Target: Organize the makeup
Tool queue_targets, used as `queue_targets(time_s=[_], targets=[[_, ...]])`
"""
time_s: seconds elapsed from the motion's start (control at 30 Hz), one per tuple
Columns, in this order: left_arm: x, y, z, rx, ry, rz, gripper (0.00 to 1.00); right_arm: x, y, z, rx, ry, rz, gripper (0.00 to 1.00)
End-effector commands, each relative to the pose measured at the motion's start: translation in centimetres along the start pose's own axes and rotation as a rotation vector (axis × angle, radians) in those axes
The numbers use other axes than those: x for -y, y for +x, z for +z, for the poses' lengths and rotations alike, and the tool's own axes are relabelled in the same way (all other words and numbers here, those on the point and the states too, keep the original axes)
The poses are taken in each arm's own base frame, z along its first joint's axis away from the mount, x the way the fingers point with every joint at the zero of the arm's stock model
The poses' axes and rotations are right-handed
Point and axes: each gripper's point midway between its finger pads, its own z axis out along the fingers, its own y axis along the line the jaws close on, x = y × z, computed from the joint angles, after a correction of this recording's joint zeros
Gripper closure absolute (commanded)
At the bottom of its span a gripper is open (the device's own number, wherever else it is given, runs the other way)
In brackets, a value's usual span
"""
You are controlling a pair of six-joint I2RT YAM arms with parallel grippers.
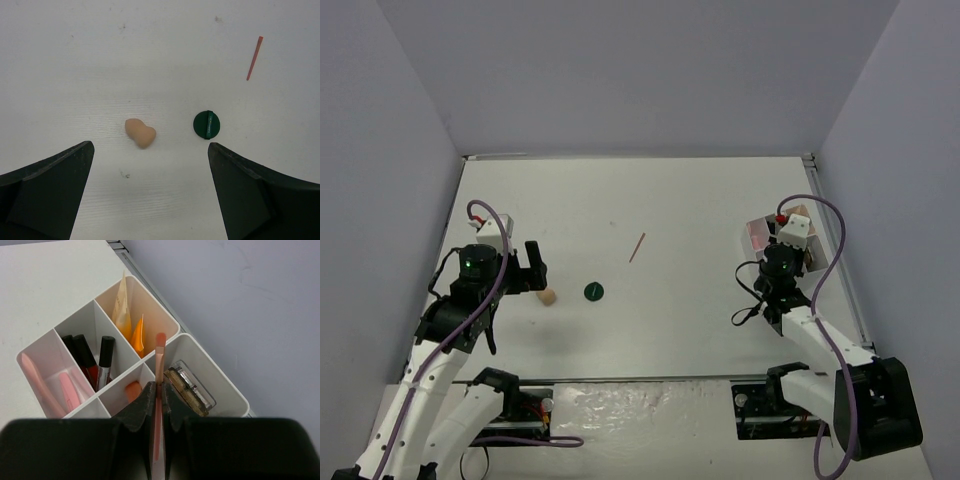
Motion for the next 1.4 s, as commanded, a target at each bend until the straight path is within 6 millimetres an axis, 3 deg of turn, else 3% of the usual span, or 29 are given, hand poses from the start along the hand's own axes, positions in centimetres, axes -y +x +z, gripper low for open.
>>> queue_targets(time_s=[0.0, 0.2, 0.37, 0.57, 0.73, 0.8, 0.93, 1.1, 1.37], targets=[[0.3, -1.8, 0.0, 0.060, 0.012, -0.010, 0.03, 0.7, -1.7, 0.4, 0.058, 0.061, 0.106, 1.00], [0.2, -1.8, 0.0, 0.060, 0.010, -0.009, 0.03, -0.1, -0.9, 0.7, 0.035, 0.041, 0.098, 0.98], [0.1, -1.9, 0.0, 0.066, 0.007, -0.012, 0.03, 0.0, -1.1, 0.3, 0.026, 0.029, 0.122, 0.80], [0.0, -2.0, 0.0, 0.069, 0.004, -0.015, 0.03, -0.5, -2.2, -0.8, 0.013, -0.035, 0.203, 0.60], [0.1, -2.0, 0.1, 0.067, 0.009, -0.017, 0.03, -3.1, -5.3, -3.0, 0.028, -0.200, 0.263, 0.54], [0.1, -1.9, 0.2, 0.065, 0.007, -0.019, 0.03, -4.9, -7.0, -4.2, 0.016, -0.276, 0.291, 0.50], [-0.1, -1.8, 0.3, 0.060, 0.002, -0.021, 0.03, -10.0, -7.2, -5.9, -0.110, -0.395, 0.240, 0.39], [-0.1, -1.6, 0.4, 0.050, -0.001, -0.019, 0.03, -16.6, -9.7, -8.5, -0.169, -0.535, 0.268, 0.33], [-0.3, -1.6, 0.4, 0.050, -0.009, -0.021, 0.03, -27.1, -7.6, -12.5, -0.263, -0.635, 0.196, 0.30]])
